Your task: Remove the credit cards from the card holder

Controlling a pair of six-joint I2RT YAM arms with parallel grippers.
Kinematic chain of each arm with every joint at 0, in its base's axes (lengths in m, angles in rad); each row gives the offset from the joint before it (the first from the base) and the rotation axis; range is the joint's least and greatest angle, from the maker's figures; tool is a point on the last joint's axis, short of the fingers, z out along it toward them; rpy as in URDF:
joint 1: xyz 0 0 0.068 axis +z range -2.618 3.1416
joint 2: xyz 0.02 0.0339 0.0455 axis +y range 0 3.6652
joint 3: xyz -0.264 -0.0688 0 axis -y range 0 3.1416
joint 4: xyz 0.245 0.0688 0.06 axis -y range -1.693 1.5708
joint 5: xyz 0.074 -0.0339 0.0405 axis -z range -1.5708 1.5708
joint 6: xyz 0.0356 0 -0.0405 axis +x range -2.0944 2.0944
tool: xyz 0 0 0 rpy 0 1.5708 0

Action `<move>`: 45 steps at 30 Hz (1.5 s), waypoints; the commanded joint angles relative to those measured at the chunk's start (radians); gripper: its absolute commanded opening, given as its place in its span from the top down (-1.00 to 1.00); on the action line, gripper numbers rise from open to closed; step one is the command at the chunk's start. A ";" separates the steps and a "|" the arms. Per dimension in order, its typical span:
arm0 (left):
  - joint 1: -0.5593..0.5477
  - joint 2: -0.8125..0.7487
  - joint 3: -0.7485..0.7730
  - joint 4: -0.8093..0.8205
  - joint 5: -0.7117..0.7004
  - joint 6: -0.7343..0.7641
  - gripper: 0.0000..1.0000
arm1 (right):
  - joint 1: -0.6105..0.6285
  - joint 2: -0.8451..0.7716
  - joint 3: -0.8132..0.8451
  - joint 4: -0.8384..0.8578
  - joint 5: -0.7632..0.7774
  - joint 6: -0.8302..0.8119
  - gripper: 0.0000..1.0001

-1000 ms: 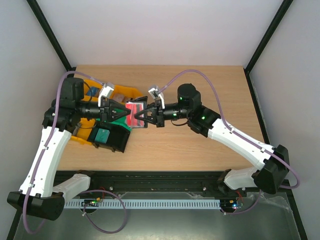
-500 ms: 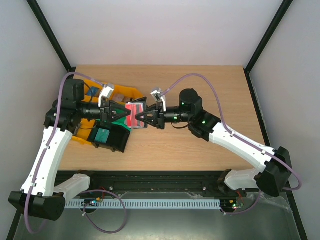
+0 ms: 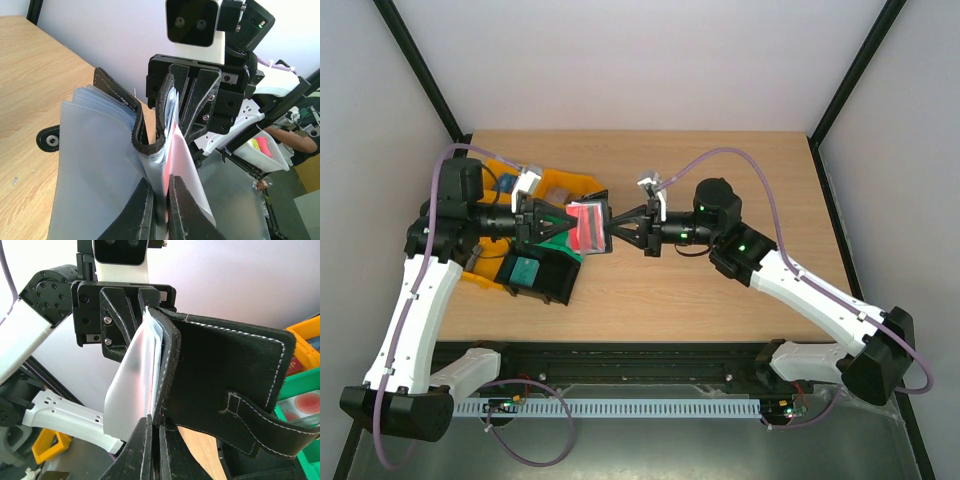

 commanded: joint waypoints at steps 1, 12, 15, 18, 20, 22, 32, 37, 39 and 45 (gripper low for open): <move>0.007 -0.016 0.002 -0.012 0.017 0.032 0.96 | -0.007 -0.035 0.000 0.027 -0.013 -0.010 0.97; 0.004 -0.012 -0.021 0.003 0.059 0.024 0.96 | -0.005 0.068 0.008 0.213 -0.104 0.144 0.54; -0.003 -0.001 -0.009 0.003 0.060 0.022 0.96 | -0.005 0.091 0.023 0.223 -0.108 0.147 0.58; -0.007 0.006 -0.005 -0.003 0.064 0.025 0.96 | -0.005 0.096 0.022 0.242 -0.125 0.155 0.88; -0.008 0.010 -0.007 -0.001 0.057 0.024 0.96 | -0.005 0.086 0.013 0.274 -0.132 0.160 0.97; -0.007 0.011 -0.016 0.012 0.029 0.009 0.75 | -0.008 0.073 0.012 0.280 -0.133 0.150 0.97; 0.011 -0.008 -0.036 -0.057 0.004 0.087 0.50 | -0.030 0.033 0.027 0.222 -0.144 0.116 0.97; 0.001 0.022 -0.008 -0.064 0.055 0.093 0.70 | -0.030 0.039 0.027 0.263 -0.165 0.148 0.97; -0.015 0.040 0.000 -0.022 0.046 0.047 0.73 | -0.030 0.063 0.049 0.257 -0.185 0.163 0.97; -0.045 0.071 0.074 0.016 0.013 -0.011 0.61 | -0.029 0.109 0.105 0.239 -0.171 0.166 0.97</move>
